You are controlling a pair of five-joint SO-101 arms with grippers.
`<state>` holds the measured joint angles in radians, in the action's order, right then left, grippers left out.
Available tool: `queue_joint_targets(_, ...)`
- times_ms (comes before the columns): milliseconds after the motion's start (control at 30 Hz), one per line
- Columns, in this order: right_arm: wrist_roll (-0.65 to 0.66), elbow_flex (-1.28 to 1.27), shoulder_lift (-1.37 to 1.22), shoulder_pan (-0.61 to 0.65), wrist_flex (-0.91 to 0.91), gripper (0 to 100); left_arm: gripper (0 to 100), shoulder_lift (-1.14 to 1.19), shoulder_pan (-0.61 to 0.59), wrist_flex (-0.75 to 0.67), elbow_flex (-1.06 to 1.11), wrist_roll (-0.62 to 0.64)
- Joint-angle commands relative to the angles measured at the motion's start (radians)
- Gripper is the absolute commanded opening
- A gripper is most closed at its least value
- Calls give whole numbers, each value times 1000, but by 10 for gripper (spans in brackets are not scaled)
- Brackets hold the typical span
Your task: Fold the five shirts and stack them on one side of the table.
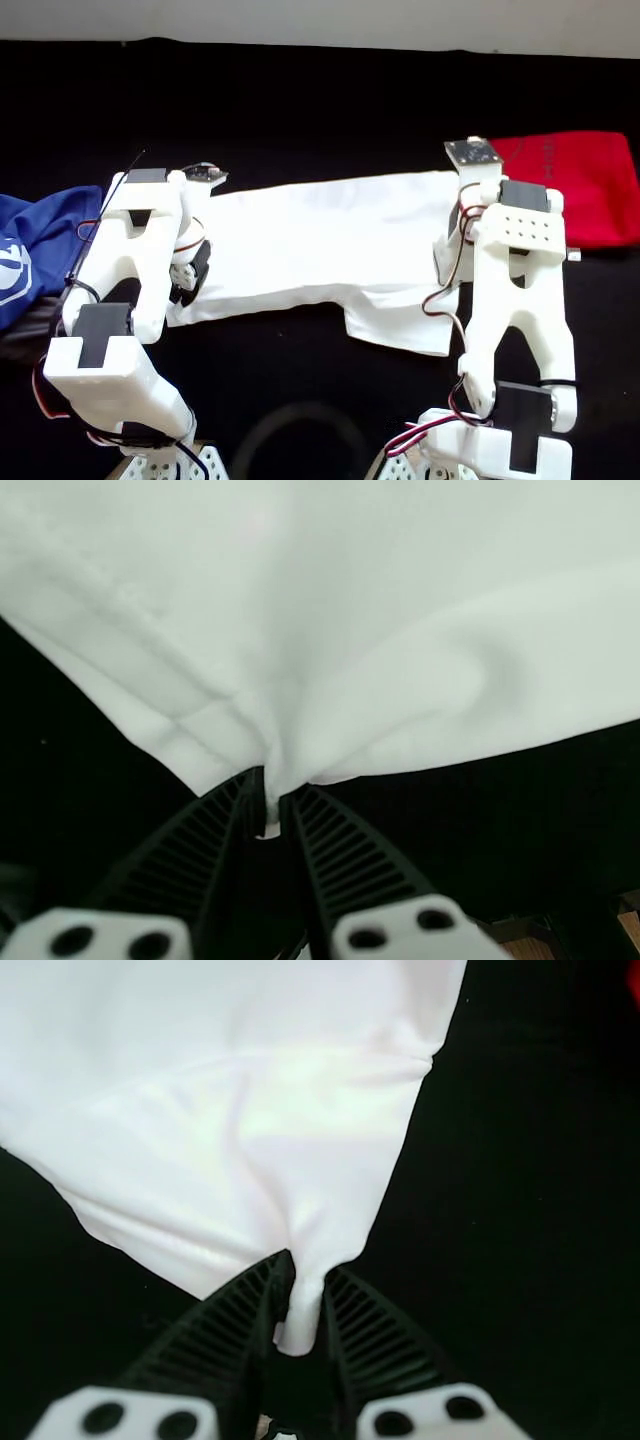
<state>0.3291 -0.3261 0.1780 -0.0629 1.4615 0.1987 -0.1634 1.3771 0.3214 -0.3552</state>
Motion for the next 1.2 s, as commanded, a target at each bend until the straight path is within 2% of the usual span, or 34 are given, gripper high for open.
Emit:
queue_joint_targets(0,12,-1,44,-10,10,6,22,-58,2,5,-28,-6)
queue_joint_targets(67,12,-1,42,-10,36,15,57,-58,-15,43,-54,-6)
queue_joint_targets(233,12,7,45,-10,74,128,110,-58,-87,160,-197,-66)
queue_joint_targets(467,3,128,45,7,170,131,112,-45,-148,284,-532,-71)
queue_joint_targets(633,2,320,36,73,255,131,109,-42,-116,281,-542,-69)
queue_joint_targets(700,-29,375,24,93,216,121,101,-27,-85,238,-519,-61)
queue_joint_targets(800,-137,397,-45,110,107,1,0,36,-45,138,-512,29)
queue_joint_targets(1000,-219,400,-298,166,-56,6,9,242,41,-28,-515,110)
queue_joint_targets(1167,-216,398,-441,170,-208,6,9,417,7,-80,-602,120)
